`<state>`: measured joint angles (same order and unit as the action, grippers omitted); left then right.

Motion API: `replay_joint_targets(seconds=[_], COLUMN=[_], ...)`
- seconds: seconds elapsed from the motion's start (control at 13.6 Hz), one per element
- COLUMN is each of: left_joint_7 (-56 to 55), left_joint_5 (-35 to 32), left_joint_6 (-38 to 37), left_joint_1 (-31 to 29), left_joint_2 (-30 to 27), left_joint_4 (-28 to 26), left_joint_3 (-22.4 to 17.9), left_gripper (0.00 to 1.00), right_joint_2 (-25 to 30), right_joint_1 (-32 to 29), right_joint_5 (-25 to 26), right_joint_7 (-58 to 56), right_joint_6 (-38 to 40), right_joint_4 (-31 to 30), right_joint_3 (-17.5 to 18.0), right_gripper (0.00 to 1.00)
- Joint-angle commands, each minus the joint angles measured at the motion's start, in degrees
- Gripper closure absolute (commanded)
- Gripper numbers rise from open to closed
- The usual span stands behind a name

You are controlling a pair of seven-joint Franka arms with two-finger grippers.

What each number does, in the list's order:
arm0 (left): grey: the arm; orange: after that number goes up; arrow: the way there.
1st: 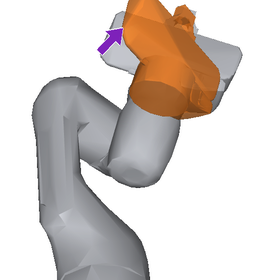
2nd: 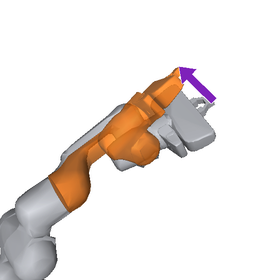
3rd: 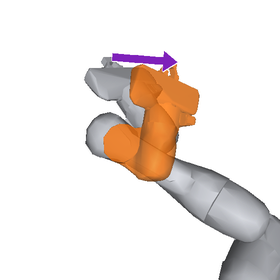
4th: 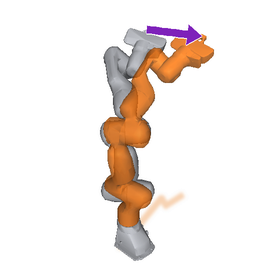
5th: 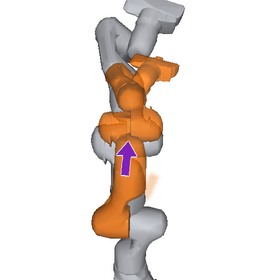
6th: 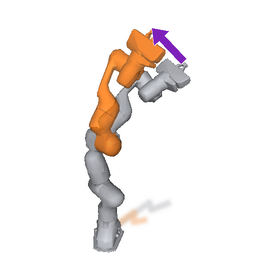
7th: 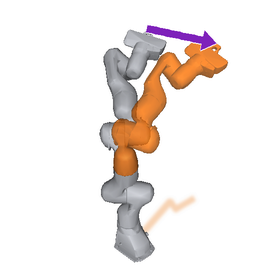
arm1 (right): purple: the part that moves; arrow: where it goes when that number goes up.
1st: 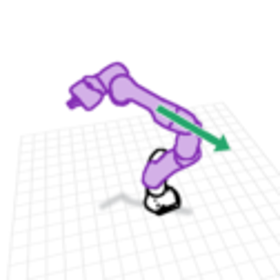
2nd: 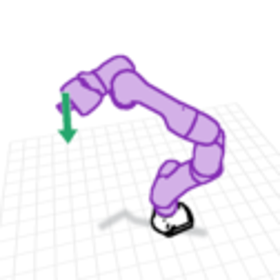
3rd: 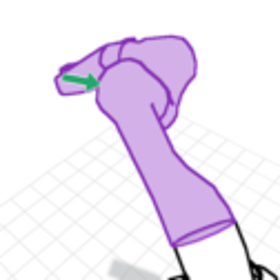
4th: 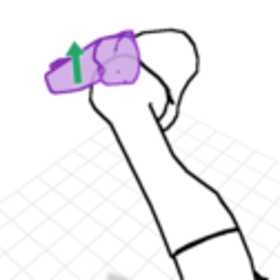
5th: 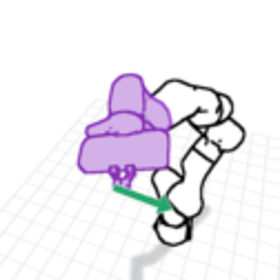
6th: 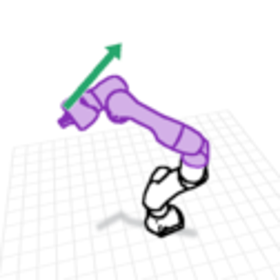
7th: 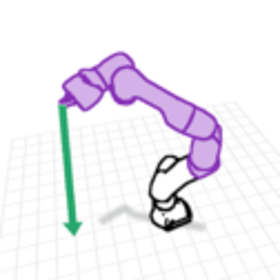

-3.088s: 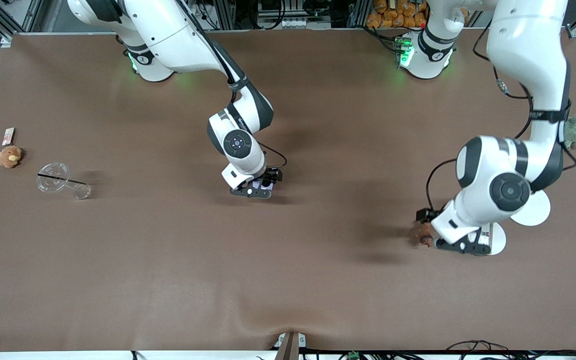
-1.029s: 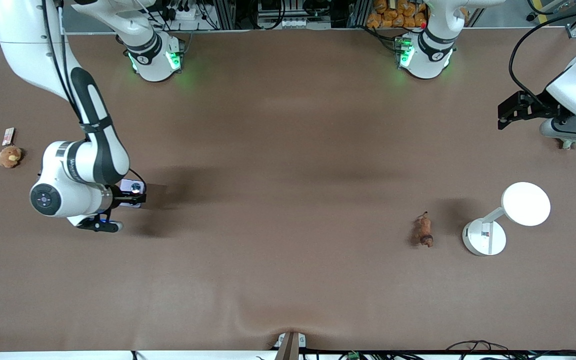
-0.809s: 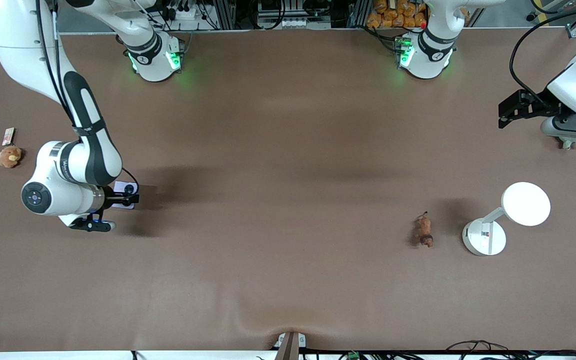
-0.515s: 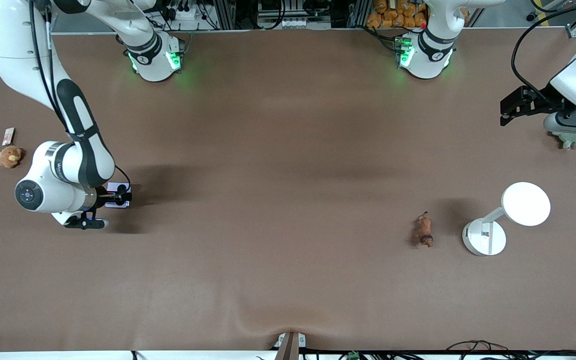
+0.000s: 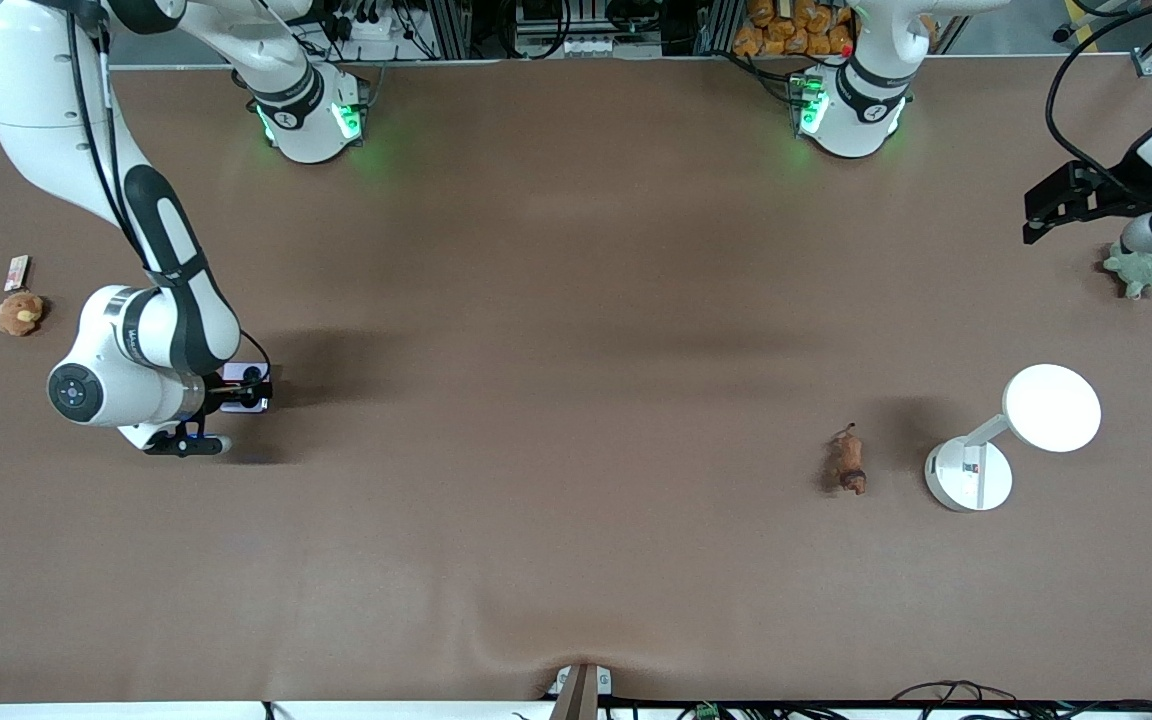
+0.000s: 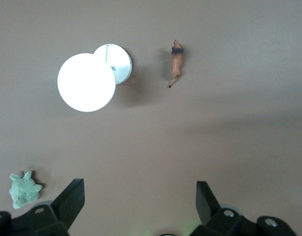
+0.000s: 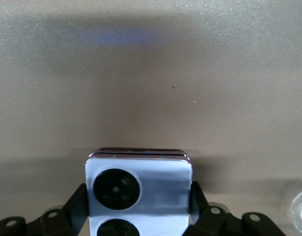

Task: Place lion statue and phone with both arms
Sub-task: 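Lower the phone beside the clear cup and open the right gripper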

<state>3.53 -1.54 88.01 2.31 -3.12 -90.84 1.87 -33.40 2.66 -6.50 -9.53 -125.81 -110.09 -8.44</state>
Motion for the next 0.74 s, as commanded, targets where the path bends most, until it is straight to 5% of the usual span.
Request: replay_joint_targets(seconds=[0.0,0.07,0.66], left_joint_7=[0.6,0.52,1.04], left_joint_5=[-0.22,-0.22,-0.48], left_joint_6=[-1.35,-1.35,-1.61], left_joint_1=[-0.55,-0.55,-0.46], left_joint_2=[-0.3,-0.39,-0.74], left_joint_4=[1.28,1.28,1.81], left_joint_3=[0.23,0.23,0.94], left_gripper=[0.0,0.0,0.0], right_joint_2=[0.79,0.96,2.37], right_joint_1=[-0.47,-0.47,-1.61], right_joint_5=[0.44,0.44,-5.36], right_joint_7=[-0.4,-0.14,-0.31], right_joint_6=[0.12,0.82,23.94], right_joint_4=[-0.57,-0.22,23.66], right_joint_3=[0.18,0.27,0.62], right_gripper=[0.1,0.0,0.0])
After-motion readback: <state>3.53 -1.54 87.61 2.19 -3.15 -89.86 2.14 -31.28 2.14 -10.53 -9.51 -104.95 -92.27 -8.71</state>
